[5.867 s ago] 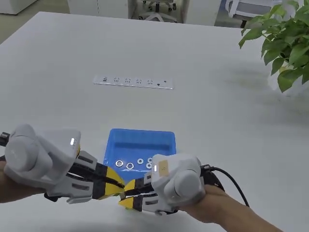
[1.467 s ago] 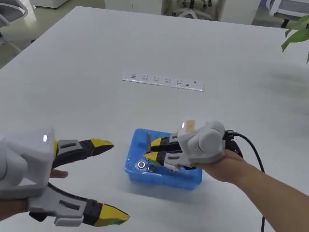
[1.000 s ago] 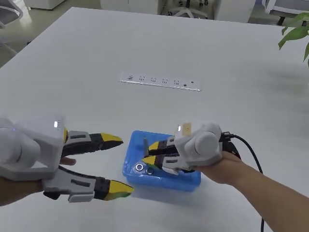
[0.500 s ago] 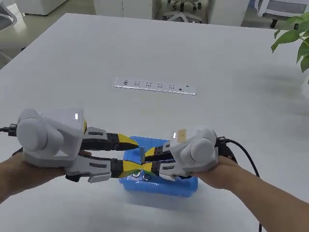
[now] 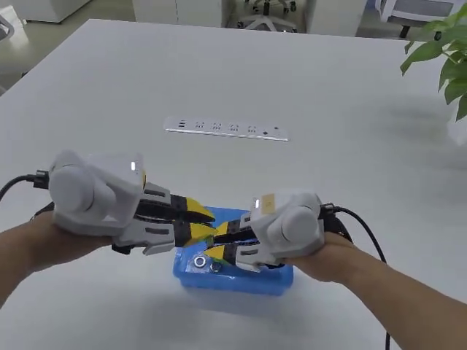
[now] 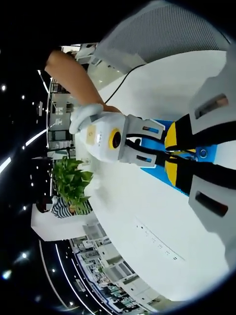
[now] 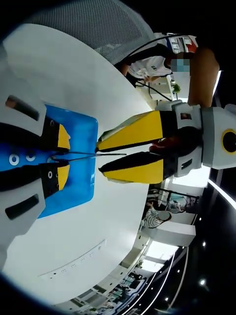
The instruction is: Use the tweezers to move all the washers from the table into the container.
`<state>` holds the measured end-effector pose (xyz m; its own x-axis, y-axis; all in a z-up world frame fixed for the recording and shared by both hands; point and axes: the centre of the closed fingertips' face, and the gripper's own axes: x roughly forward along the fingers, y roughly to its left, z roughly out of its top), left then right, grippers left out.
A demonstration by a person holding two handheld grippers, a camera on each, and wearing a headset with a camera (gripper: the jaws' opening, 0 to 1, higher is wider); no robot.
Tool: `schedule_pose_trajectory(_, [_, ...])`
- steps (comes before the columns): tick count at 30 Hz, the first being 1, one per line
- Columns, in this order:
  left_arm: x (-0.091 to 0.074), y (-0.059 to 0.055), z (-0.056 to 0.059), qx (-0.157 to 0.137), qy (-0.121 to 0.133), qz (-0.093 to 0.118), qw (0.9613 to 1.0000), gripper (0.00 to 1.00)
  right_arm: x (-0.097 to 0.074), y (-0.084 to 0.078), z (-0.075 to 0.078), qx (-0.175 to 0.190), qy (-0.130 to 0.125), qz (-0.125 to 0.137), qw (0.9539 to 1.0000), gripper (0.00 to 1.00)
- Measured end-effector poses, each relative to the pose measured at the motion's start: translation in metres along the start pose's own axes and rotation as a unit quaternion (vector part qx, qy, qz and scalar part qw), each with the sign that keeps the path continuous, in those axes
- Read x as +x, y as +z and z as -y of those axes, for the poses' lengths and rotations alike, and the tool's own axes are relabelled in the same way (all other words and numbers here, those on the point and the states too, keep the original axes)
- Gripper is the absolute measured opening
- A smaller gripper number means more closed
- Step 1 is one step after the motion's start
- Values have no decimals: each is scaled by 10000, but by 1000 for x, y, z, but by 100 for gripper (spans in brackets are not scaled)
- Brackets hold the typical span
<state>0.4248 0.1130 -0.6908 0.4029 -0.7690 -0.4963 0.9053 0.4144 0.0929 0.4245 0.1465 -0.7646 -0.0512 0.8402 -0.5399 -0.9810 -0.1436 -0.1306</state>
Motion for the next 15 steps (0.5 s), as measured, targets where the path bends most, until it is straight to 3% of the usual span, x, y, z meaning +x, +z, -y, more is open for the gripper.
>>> schedule_pose_trajectory(15, [1, -2, 2, 98, -189, -42, 9998, 6, 1, -3, -2, -60, 28, -84, 9999, 12])
